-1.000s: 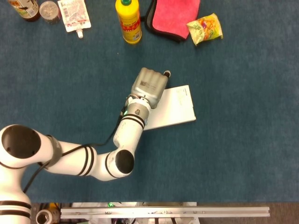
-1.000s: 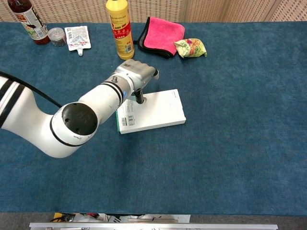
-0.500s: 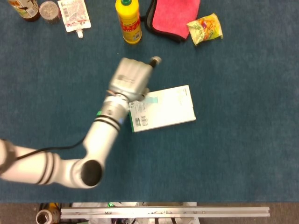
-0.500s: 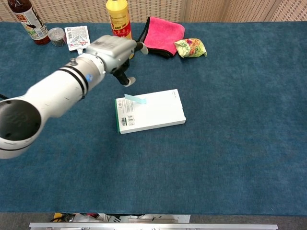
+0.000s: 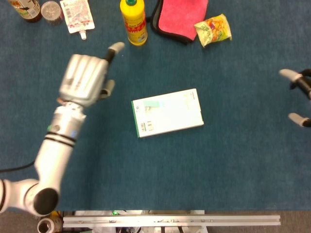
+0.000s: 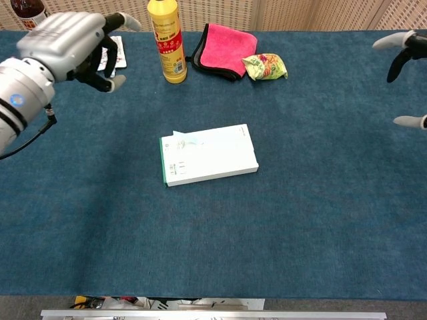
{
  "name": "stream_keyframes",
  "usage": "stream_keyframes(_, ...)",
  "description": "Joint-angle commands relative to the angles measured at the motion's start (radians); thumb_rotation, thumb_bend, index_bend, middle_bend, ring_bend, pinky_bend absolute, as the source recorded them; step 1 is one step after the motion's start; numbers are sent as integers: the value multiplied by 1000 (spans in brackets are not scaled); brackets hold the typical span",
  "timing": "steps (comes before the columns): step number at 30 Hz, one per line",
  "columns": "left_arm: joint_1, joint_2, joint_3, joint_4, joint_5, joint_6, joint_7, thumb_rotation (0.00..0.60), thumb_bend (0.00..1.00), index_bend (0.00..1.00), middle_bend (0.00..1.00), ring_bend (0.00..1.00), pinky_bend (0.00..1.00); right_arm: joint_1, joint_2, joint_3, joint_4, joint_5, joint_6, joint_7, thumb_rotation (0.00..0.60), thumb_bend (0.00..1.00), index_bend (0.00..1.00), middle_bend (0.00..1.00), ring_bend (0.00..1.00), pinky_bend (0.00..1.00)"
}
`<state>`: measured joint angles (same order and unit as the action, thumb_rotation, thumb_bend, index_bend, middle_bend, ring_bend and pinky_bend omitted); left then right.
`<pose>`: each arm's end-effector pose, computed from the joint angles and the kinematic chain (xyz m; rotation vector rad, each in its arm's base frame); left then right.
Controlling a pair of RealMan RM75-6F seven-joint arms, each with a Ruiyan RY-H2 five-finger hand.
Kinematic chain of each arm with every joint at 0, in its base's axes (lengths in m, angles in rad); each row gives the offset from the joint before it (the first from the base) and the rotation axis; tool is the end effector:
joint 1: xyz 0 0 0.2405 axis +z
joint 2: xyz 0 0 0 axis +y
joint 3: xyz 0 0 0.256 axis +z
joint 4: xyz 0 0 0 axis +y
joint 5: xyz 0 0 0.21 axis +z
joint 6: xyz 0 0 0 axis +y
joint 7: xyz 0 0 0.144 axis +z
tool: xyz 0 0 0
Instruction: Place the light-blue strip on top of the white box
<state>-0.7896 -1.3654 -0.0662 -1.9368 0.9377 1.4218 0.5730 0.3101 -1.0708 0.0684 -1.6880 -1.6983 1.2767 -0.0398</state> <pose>-0.1149 0.3017 0.0588 -1.6562 -0.8668 -0.9794 -0.2367 -0.2369 0.1319 1.8116 -0.7461 1.0137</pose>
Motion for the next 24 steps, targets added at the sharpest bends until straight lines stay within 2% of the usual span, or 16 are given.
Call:
stream_keyframes(1, 111, 37, 68, 83, 147, 69, -131, 600, 323, 156, 658, 641, 901, 44, 4, 5, -30, -14, -53, -35, 600, 188, 191, 579, 458, 391)
stream_keyframes(5, 184, 49, 91, 160, 198, 93, -218, 600, 323, 156, 657, 639, 892, 100, -14, 12, -45, -8, -129, -66, 600, 333, 191, 810, 702, 617)
stream_keyframes(7, 220, 53, 93, 191, 214, 108, -257, 600, 323, 156, 656, 639, 889, 133, -28, 15, -47, -1, -177, -79, 600, 424, 191, 922, 824, 782)
stream_keyframes(10, 263, 65, 92, 222, 224, 122, -293, 600, 323, 156, 654, 639, 889, 186, -51, 22, -50, 19, -252, -88, 600, 548, 186, 998, 940, 931)
stream_keyframes(11, 275, 69, 91, 228, 225, 125, -299, 600, 323, 156, 654, 640, 889, 202, -59, 26, -50, 23, -272, -89, 600, 586, 175, 1000, 962, 957)
stream_keyframes(13, 301, 77, 87, 238, 221, 132, -299, 600, 323, 156, 654, 645, 890, 238, -79, 32, -44, 35, -317, -88, 600, 739, 125, 1000, 998, 998)
stream_keyframes(15, 323, 84, 87, 240, 218, 132, -293, 600, 322, 158, 655, 651, 890, 274, -96, 37, -39, 55, -370, -90, 600, 886, 104, 1000, 1000, 1000)
stream_keyframes(17, 338, 90, 82, 234, 216, 130, -292, 600, 322, 166, 658, 657, 891, 306, -109, 41, -35, 79, -420, -95, 600, 984, 103, 1000, 1000, 1000)
stream_keyframes(24, 387, 117, 76, 211, 242, 124, -307, 600, 323, 178, 691, 697, 897, 427, -155, 74, -15, 206, -602, -157, 600, 1000, 104, 1000, 1000, 1000)
